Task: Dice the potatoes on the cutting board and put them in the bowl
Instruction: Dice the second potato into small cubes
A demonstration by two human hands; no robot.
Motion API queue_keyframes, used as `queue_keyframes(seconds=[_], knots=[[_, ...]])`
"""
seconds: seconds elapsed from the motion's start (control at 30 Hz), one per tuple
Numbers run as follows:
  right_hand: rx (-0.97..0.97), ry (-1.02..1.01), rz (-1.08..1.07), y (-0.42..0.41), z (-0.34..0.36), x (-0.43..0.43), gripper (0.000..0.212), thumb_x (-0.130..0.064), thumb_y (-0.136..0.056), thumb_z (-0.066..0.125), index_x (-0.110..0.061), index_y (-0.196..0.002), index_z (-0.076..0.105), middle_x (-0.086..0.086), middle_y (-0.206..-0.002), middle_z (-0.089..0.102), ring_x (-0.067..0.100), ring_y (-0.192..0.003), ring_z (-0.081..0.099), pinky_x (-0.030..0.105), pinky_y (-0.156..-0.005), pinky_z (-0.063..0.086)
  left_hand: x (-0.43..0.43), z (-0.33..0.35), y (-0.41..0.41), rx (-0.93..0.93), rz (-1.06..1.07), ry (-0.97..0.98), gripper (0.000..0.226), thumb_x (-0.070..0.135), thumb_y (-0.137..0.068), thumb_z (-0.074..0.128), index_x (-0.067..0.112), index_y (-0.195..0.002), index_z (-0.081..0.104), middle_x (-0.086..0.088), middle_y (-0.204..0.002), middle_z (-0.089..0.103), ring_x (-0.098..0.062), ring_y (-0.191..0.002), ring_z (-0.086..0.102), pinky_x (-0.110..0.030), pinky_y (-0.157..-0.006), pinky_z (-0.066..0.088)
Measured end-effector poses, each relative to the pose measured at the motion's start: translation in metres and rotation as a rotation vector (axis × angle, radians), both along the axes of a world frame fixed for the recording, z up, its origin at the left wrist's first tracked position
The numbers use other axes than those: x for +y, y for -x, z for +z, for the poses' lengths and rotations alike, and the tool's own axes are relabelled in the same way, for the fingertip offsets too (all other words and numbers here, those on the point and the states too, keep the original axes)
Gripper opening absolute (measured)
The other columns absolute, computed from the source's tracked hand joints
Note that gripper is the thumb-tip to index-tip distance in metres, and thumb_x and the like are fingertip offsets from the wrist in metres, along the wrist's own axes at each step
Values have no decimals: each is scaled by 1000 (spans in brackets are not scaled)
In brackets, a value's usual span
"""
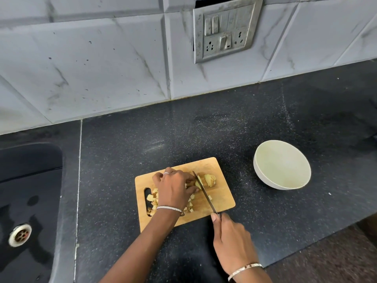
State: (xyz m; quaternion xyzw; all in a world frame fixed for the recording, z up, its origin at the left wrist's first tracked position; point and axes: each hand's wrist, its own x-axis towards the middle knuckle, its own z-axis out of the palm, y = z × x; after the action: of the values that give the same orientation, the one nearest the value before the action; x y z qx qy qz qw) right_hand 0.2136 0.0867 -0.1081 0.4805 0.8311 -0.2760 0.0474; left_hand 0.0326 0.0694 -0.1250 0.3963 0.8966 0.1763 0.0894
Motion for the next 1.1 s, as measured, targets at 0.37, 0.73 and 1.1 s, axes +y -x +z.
queue_keyframes(seconds=[0.37, 0.73, 1.1], knots=[[-35, 37, 4, 5, -6, 0, 35, -53, -99, 16, -28, -90, 39, 0, -88, 61, 28, -91, 64, 35, -62, 40, 2, -2, -1, -34, 7, -15, 18, 48, -77, 71, 39, -92, 73, 20, -96, 68, -10, -106, 44, -38, -86, 20], [-94, -39, 45, 15, -8, -1, 42, -49, -101, 18, -23, -114, 49, 3, -101, 67, 29, -99, 65, 37, -69, 46, 1, 0, 0, -72, 40, -29, 14, 45, -74, 75, 37, -86, 73, 20, -90, 68, -8, -104, 43, -37, -86, 18], [-48, -24, 18, -13, 5, 5, 35, -55, -97, 12, -30, -90, 36, -4, -77, 55, 26, -88, 65, 37, -63, 42, -2, 4, 7, -28, 30, 3, 16, 48, -75, 69, 37, -87, 72, 20, -88, 66, -9, -102, 46, -34, -80, 16]])
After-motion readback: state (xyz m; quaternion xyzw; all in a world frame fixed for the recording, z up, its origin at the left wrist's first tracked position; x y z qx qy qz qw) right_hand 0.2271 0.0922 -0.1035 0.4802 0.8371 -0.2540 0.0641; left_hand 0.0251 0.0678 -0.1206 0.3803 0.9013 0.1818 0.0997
